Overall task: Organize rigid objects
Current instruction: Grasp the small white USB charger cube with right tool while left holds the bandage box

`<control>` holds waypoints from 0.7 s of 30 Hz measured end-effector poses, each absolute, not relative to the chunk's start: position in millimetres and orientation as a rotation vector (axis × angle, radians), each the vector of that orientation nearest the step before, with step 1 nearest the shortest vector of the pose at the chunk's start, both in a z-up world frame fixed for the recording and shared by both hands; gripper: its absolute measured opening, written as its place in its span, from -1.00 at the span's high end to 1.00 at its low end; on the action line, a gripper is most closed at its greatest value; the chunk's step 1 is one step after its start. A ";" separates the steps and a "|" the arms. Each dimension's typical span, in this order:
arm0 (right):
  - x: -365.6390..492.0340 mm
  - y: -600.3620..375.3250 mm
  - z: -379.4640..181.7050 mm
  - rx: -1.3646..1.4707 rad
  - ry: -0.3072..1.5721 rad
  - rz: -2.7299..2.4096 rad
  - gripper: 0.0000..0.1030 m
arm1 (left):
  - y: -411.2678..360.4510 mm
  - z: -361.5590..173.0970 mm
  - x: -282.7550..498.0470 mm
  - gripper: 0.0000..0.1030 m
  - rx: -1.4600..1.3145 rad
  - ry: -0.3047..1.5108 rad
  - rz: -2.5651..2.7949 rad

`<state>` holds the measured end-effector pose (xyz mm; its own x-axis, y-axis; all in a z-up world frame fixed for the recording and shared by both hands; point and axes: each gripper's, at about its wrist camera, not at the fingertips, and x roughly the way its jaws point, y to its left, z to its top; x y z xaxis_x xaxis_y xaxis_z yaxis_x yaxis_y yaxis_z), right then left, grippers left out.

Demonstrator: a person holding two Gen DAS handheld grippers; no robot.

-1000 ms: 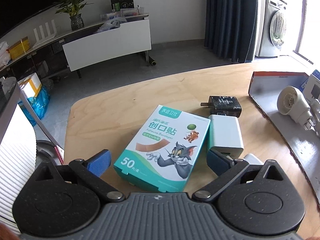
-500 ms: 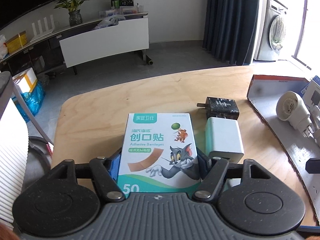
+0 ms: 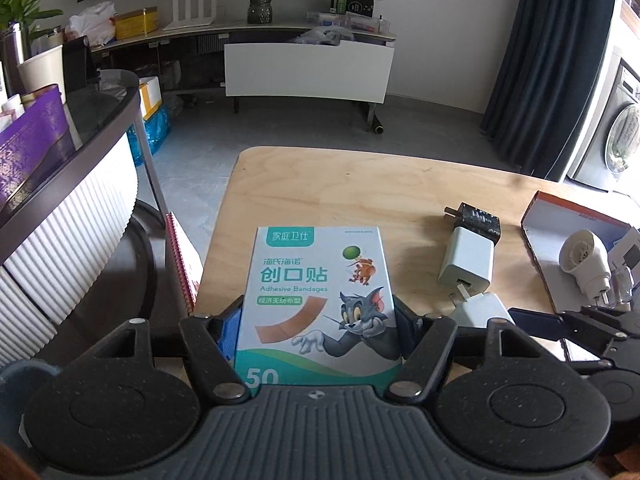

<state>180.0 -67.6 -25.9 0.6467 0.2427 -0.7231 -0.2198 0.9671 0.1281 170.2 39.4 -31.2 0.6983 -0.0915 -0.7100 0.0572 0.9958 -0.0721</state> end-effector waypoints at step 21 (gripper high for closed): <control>123.1 -79.7 15.2 0.044 0.728 0.248 0.01 | 24.2 -12.6 108.0 -0.38 -0.130 0.731 -0.054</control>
<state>123.1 -79.7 15.2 0.7186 0.2399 -0.6527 -0.2092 0.9697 0.1261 108.0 24.2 -12.6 0.7432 -0.0946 -0.6623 0.0039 0.9905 -0.1371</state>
